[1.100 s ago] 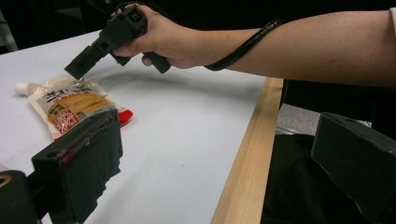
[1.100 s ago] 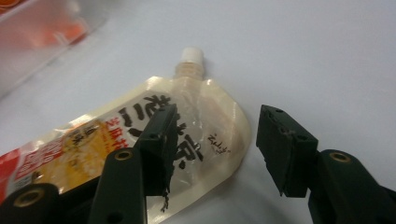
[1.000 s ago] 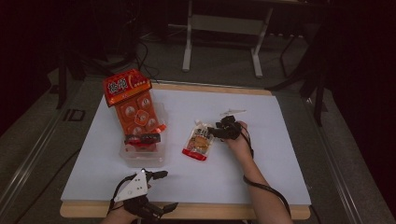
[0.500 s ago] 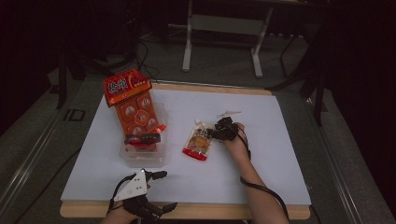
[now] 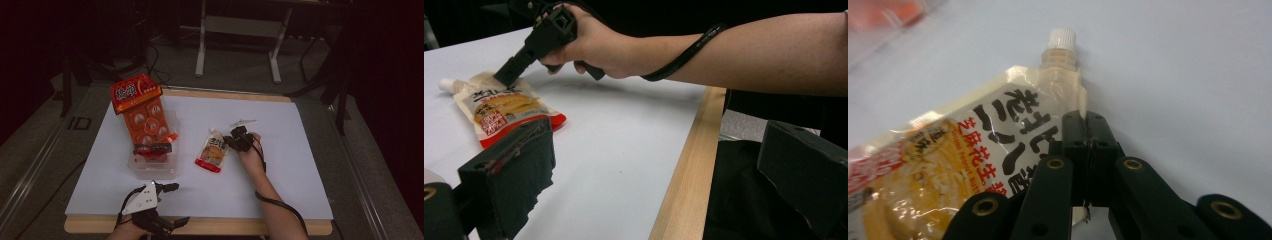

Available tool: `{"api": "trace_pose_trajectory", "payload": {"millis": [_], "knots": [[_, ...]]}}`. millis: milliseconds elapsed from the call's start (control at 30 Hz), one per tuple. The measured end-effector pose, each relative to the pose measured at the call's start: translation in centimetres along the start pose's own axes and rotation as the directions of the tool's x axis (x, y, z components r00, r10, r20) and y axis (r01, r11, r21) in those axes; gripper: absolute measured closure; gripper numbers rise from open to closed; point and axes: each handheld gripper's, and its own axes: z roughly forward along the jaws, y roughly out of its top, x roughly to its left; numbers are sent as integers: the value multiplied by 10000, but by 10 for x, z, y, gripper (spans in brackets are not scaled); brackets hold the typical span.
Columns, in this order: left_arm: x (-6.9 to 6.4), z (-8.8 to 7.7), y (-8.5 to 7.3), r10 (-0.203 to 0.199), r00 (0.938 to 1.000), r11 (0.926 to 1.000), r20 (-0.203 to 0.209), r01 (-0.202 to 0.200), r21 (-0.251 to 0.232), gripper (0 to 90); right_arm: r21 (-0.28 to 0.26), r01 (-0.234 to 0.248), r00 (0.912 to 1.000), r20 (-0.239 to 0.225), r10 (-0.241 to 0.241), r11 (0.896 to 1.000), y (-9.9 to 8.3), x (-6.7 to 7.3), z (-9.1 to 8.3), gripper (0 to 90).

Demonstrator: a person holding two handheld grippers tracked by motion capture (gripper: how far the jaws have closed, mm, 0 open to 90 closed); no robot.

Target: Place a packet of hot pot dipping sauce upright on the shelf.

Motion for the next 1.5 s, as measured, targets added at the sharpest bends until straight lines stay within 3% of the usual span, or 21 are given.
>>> {"api": "trace_pose_trajectory", "payload": {"millis": [533, 700, 833, 1100, 1200, 1233, 1300, 1367, 1400, 1500], "knots": [[0, 3, 0, -56, 10000, 10000, -18, 56, 14, 23, -695, -272, 9964, -823, 214, 9972, 6, 4, -33, 900], [-1, 5, -2, -44, 10000, 10000, 63, 44, -78, 23, -1123, 20, 9941, -1079, -142, 9937, 12, 12, -51, 900], [1, 5, -2, 378, 9993, 9988, 28, -377, -309, 24, -1477, 235, 9904, -1311, -431, 9887, 17, 20, -62, 900], [3, 7, -3, 280, 9992, 9985, 300, -266, -475, 37, -2080, 745, 9777, -1775, -1125, 9753, 26, 41, -81, 900], [3, 6, -2, 410, 9991, 9982, 128, -404, -440, 54, -2179, 1018, 9739, -1772, -1419, 9707, 27, 48, -86, 900], [3, 6, -2, 323, 9994, 9984, 89, -319, -458, 53, -2305, 1185, 9685, -1879, -1636, 9658, 28, 54, -91, 900], [3, 5, -1, 71, 9999, 9986, 88, -67, -522, 53, -2410, 1296, 9642, -1959, -1790, 9618, 28, 59, -96, 900], [3, 5, -1, 71, 9999, 9986, 88, -67, -522, 53, -2453, 1392, 9617, -1976, -1901, 9594, 28, 62, -98, 900], [3, 3, 2, -217, 9998, 9991, 3, 217, -353, 40, -2535, 1586, 9566, -1999, -2121, 9542, 29, 66, -103, 900], [3, 2, 4, -335, 9994, 9985, 20, 336, -435, 34, -2659, 1821, 9521, -1927, -2373, 9466, 31, 70, -112, 900]]}}
